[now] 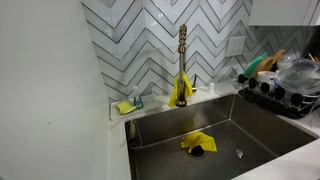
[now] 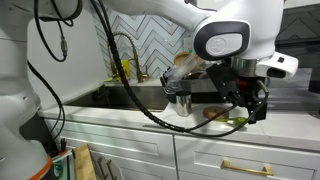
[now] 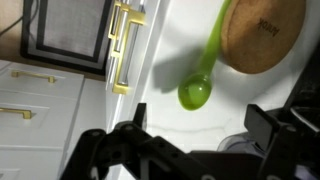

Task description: Pick up the brown lid from the silver cup and put it on the kitchen counter, pick up the green measuring spoon and put it in the silver cup

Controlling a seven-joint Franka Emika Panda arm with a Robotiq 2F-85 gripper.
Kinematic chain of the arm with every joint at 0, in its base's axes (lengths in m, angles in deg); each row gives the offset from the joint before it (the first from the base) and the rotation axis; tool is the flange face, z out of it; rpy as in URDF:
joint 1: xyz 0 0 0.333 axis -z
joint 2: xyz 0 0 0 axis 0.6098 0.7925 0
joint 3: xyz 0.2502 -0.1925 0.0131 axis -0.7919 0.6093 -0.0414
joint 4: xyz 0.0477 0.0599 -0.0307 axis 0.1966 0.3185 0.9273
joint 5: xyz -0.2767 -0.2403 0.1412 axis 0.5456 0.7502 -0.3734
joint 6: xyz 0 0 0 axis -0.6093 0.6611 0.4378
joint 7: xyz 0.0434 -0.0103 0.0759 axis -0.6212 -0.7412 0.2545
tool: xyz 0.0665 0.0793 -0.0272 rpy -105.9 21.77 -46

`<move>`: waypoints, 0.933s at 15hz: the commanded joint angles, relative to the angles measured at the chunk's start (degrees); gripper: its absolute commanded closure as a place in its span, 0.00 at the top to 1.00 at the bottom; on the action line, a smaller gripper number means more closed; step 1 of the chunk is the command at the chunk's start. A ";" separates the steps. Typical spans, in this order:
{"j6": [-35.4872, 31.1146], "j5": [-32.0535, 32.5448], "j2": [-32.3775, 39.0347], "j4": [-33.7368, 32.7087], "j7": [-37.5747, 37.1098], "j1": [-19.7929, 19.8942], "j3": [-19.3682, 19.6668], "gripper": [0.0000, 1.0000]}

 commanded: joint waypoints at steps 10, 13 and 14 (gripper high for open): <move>14.34 4.50 8.45 -10.51 -15.76 0.75 -0.99 0.89; 16.35 4.33 9.86 -12.04 -17.73 0.88 -1.41 0.88; 16.91 4.43 10.20 -12.70 -18.50 0.83 -1.41 0.85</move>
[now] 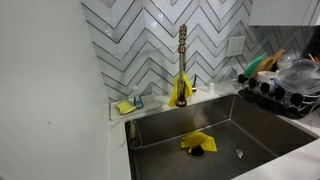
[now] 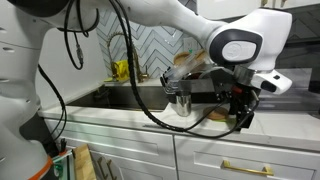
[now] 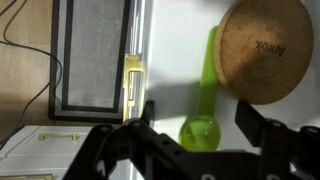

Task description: Pick up the brown lid from the silver cup and put it on the kitchen counter, pick up the green measuring spoon and put it in the silver cup

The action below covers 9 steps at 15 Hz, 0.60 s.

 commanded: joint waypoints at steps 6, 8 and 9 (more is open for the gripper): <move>3.50 2.06 2.68 -5.40 -6.05 0.70 -0.37 0.34; 3.56 2.65 2.71 -5.79 -6.75 0.72 -0.25 0.19; 4.16 2.86 2.51 -5.99 -7.03 0.70 -0.29 0.12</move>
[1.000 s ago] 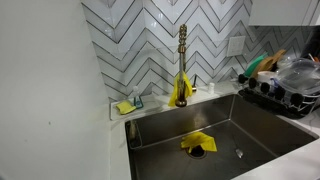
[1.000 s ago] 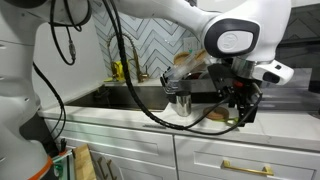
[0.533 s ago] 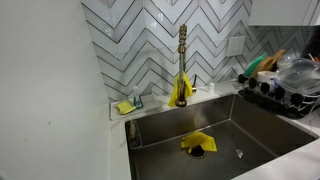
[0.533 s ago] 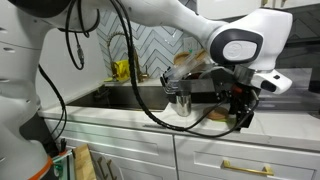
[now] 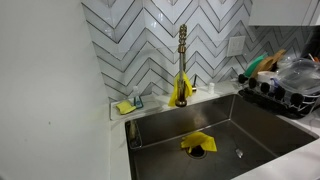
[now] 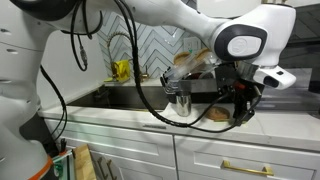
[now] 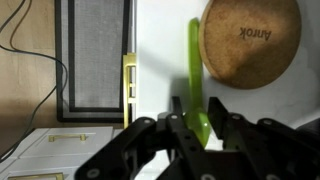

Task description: Pick up the brown lid from the silver cup and put it on the kitchen counter, pick up the green measuring spoon and put it in the silver cup

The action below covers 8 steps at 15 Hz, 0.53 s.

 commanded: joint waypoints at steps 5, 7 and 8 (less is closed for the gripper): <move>1.70 4.29 -0.13 -2.42 -2.17 0.34 0.00 0.03; 0.91 4.52 -1.09 -2.21 -1.72 0.34 -0.10 0.03; 0.71 4.56 -1.65 -2.09 -1.55 0.31 -0.15 0.03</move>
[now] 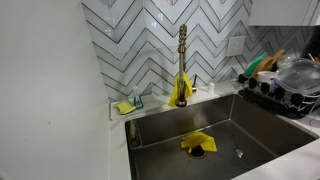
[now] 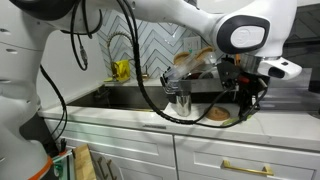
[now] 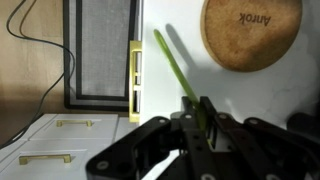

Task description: Pick up the brown lid from the silver cup and put it on the kitchen counter, pick up the green measuring spoon and put it in the silver cup

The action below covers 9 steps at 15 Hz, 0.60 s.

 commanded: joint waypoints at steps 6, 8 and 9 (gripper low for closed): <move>-0.85 0.79 -4.22 0.80 -0.09 -0.38 -1.16 0.12; -0.84 0.78 -4.26 0.68 -0.08 -0.36 -1.23 0.12; -0.84 0.78 -3.98 0.63 -0.08 -0.21 -1.21 0.12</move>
